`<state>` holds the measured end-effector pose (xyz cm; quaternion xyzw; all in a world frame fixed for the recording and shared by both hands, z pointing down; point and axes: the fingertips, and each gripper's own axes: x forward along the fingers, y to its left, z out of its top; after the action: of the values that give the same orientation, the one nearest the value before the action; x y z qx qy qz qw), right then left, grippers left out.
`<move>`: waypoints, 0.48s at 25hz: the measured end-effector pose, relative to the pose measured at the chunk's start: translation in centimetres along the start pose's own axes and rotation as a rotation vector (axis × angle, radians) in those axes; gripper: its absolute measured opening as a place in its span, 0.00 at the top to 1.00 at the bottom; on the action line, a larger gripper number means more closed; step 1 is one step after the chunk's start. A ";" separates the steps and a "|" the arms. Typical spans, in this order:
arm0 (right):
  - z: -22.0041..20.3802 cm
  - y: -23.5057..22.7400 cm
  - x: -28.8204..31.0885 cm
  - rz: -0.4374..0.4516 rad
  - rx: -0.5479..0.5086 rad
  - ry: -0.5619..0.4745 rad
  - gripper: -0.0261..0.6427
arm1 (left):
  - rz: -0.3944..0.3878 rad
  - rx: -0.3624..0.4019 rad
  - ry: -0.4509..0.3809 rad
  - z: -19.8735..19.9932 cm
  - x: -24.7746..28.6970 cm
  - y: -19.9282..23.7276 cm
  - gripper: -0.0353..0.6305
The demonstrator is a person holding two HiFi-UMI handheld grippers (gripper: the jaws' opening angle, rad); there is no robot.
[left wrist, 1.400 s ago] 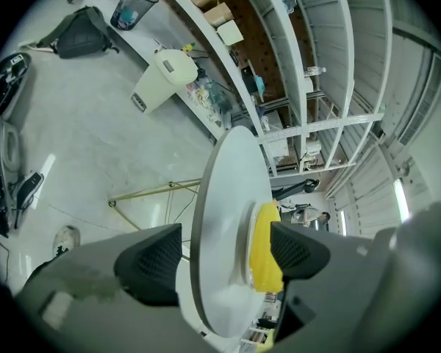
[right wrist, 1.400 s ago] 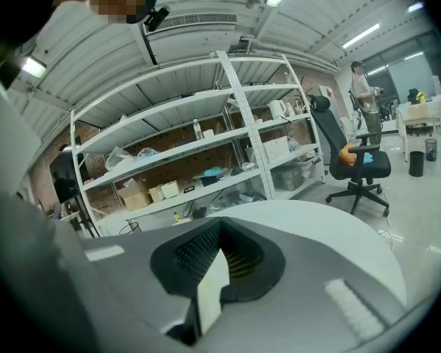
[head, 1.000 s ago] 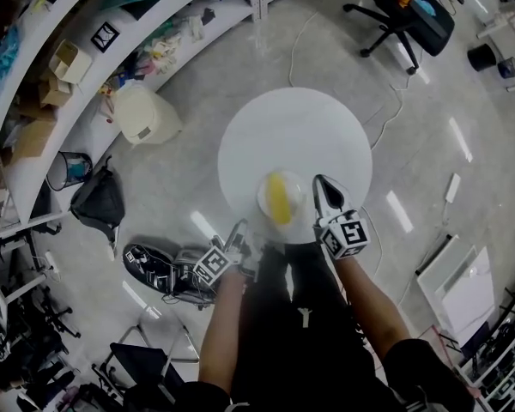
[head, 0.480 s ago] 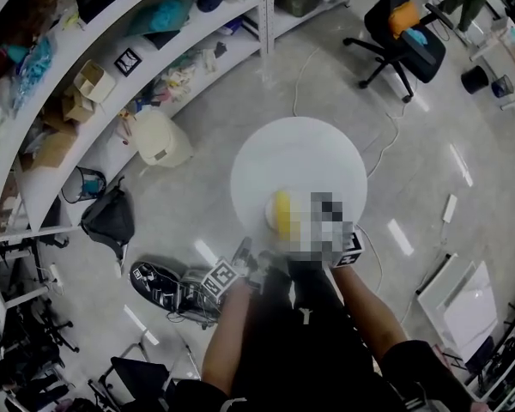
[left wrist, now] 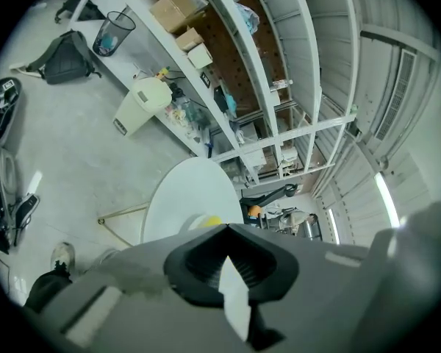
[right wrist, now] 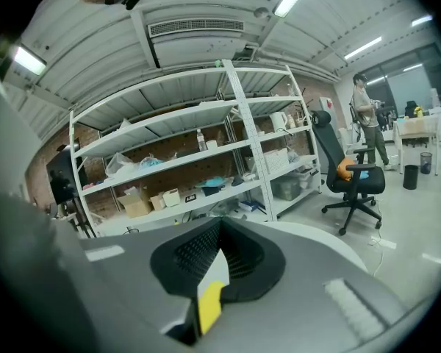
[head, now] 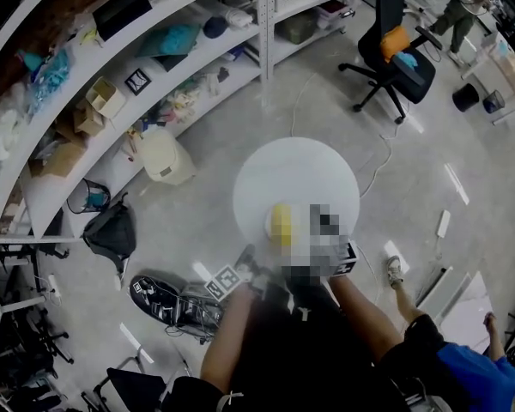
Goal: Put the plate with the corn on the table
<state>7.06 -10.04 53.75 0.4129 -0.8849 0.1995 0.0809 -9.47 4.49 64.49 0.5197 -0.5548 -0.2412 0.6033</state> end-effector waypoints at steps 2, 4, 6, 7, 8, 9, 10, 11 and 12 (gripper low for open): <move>0.2 0.2 -0.4 0.000 -0.002 0.003 0.95 | -0.010 0.019 0.000 0.2 0.0 -1.0 0.94; 0.4 0.5 -0.8 0.000 -0.003 0.003 0.95 | -0.021 0.035 -0.001 0.4 -0.2 -2.0 0.94; 0.8 0.7 -1.2 0.000 -0.003 0.002 0.95 | -0.031 0.065 -0.001 0.7 -0.2 -3.0 0.94; 1.0 0.8 -1.3 0.000 -0.004 0.002 0.95 | -0.038 0.087 -0.002 0.9 -0.1 -3.6 0.94; 1.2 0.8 -1.3 0.002 -0.006 0.001 0.95 | -0.045 0.111 -0.002 1.0 0.0 -4.3 0.94; 1.5 0.9 -1.3 0.005 -0.009 0.001 0.95 | -0.052 0.138 -0.003 1.2 0.1 -5.1 0.94; 1.7 0.9 -1.3 0.007 -0.013 0.000 0.95 | -0.060 0.166 -0.003 1.4 0.2 -5.9 0.94; 2.0 1.0 -1.4 0.009 -0.017 -0.001 0.95 | -0.069 0.195 -0.004 1.5 0.4 -6.8 0.94; 2.3 1.1 -1.4 0.011 -0.021 -0.002 0.95 | -0.080 0.226 -0.006 1.7 0.5 -7.7 0.94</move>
<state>7.20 -9.34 50.93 0.4075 -0.8893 0.1900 0.0831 -8.70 0.77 57.54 0.6055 -0.5590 -0.2024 0.5291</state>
